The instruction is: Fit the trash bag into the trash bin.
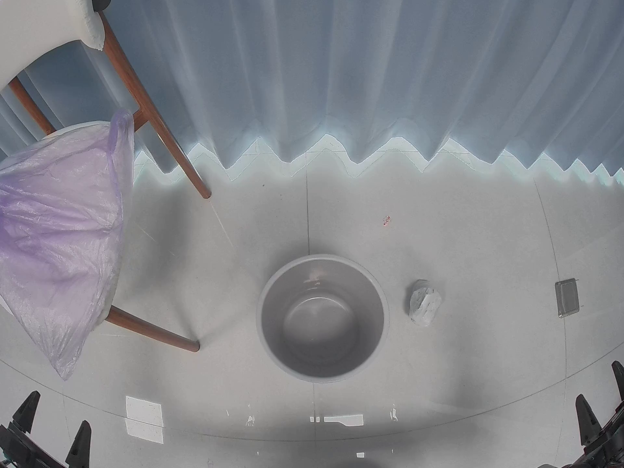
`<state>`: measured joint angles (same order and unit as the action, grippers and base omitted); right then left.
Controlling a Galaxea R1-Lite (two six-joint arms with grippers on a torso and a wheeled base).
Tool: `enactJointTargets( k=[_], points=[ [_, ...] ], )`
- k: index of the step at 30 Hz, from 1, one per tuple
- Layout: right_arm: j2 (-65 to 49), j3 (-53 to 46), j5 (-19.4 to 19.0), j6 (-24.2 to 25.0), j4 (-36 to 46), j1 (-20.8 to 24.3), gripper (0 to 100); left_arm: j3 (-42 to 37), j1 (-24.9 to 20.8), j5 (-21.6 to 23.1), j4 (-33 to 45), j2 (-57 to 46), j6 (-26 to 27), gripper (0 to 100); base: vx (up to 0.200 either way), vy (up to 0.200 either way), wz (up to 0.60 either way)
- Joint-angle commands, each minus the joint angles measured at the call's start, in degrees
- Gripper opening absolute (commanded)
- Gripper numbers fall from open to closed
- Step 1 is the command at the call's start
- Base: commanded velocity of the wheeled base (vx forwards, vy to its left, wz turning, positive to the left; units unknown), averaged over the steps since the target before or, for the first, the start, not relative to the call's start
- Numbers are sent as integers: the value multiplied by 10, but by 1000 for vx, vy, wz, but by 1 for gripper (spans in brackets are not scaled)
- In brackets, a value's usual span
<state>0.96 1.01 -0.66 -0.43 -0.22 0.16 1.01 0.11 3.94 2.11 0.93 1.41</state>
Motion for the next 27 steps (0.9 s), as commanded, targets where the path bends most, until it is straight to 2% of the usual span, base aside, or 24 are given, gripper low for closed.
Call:
enactJointTargets(
  k=[1,2,5,15,19,23,27],
  points=[
    [-10,-10,0,0,0,0,100,-10,0,0,-2,-9,0,100,0,0,0],
    [-10,-10,0,0,0,0,100,-10,0,0,-5,-9,0,100,0,0,0],
    [-10,-10,0,2,0,0,100,-10,0,-4,-85,-9,2,100,0,0,0],
    [-10,-10,0,4,0,0,100,-10,0,2,-111,-9,60,100,0,0,0],
    [-10,-10,0,4,0,0,100,14,-1,5,-104,-9,54,100,0,0,0],
    [-10,-10,0,5,0,0,100,88,-17,16,-44,28,48,100,0,0,0],
    [-10,-10,-1,4,0,0,100,138,-64,56,6,67,33,100,0,0,0]
  ],
)
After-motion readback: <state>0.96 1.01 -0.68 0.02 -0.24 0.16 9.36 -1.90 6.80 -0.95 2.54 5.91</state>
